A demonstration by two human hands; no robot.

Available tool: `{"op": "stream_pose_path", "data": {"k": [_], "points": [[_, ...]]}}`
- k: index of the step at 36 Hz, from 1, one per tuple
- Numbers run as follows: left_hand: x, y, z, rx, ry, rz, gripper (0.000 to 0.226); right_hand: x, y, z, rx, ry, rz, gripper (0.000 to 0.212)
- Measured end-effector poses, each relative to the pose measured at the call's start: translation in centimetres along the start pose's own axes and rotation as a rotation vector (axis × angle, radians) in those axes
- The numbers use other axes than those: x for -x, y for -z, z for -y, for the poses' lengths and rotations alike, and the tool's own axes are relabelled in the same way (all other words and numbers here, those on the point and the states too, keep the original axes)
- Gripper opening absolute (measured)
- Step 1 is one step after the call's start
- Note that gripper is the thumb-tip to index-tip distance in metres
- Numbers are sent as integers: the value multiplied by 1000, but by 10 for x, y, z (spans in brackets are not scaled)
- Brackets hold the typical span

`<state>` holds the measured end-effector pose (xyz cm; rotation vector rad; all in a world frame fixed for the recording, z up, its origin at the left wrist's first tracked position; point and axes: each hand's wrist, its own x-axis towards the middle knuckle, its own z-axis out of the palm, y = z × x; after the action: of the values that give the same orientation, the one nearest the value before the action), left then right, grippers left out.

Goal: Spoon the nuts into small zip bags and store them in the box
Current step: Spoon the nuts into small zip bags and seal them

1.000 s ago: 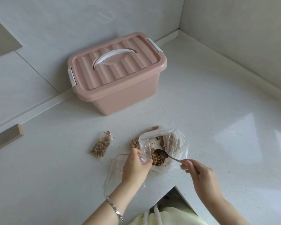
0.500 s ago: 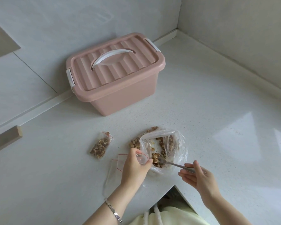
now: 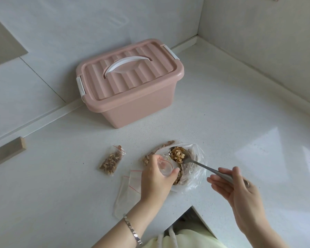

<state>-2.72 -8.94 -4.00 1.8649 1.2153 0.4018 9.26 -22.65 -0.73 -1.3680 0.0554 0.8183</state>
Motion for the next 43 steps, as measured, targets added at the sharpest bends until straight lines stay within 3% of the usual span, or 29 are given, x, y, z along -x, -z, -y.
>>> {"op": "stream_pose_path", "data": {"k": [3, 6, 9, 21, 27, 30, 36, 43], "points": [[-2, -2, -4, 46, 41, 43, 42, 8, -9, 5, 28, 80, 9, 53], [-4, -2, -8, 85, 61, 58, 45, 13, -15, 3, 87, 167, 10, 78], [-5, 0, -12, 116, 68, 63, 50, 17, -15, -2, 157, 255, 17, 81], [-4, -1, -5, 84, 71, 60, 38, 21, -4, -11, 600, 735, 104, 35], [-3, 6, 9, -32, -2, -55, 36, 3, 2, -13, 539, 532, 17, 41], [-3, 9, 20, -87, -7, -101, 35, -11, 10, -26, 615, 438, -14, 30], [-2, 10, 33, -155, 91, -22, 35, -28, 8, -48, 710, 377, 15, 19], [0, 4, 34, -139, 175, 110, 30, -36, 7, -64, 708, 229, 139, 24]]}}
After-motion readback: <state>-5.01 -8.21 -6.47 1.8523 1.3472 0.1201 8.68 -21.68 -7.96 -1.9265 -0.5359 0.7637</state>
